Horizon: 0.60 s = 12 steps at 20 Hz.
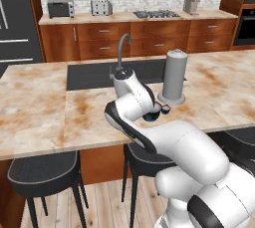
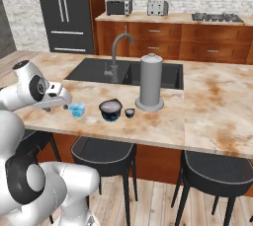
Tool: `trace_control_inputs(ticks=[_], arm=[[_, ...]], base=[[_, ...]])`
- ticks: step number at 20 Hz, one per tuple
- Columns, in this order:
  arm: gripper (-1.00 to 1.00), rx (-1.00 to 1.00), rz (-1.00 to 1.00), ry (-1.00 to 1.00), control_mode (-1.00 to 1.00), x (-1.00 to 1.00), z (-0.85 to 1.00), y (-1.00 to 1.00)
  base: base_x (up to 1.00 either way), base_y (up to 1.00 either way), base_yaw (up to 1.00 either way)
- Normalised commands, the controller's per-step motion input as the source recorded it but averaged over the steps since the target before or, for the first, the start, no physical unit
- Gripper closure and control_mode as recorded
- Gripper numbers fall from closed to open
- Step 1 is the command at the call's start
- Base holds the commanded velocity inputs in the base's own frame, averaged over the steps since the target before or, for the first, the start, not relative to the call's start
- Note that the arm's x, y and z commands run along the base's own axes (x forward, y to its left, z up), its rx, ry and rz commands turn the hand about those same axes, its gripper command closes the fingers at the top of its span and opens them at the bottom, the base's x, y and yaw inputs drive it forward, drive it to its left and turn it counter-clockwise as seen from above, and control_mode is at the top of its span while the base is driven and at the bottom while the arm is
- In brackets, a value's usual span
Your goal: Stack the yogurt containers by placing the smaller containers on top of the larger containers.
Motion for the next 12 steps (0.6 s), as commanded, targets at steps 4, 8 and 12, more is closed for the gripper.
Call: trace_control_inputs(ticks=[4, 8, 12], arm=[[-1.00, 0.00, 0.00, 0.00, -1.00, 0.17, -0.15, 0.07], [-1.00, 0.00, 0.00, 0.00, -1.00, 0.17, -0.17, 0.08], [-1.00, 0.00, 0.00, 0.00, -1.00, 0.17, -0.18, 0.05]], base=[[0.00, 0.00, 0.00], [0.00, 0.00, 0.00], [0.00, 0.00, 0.00]])
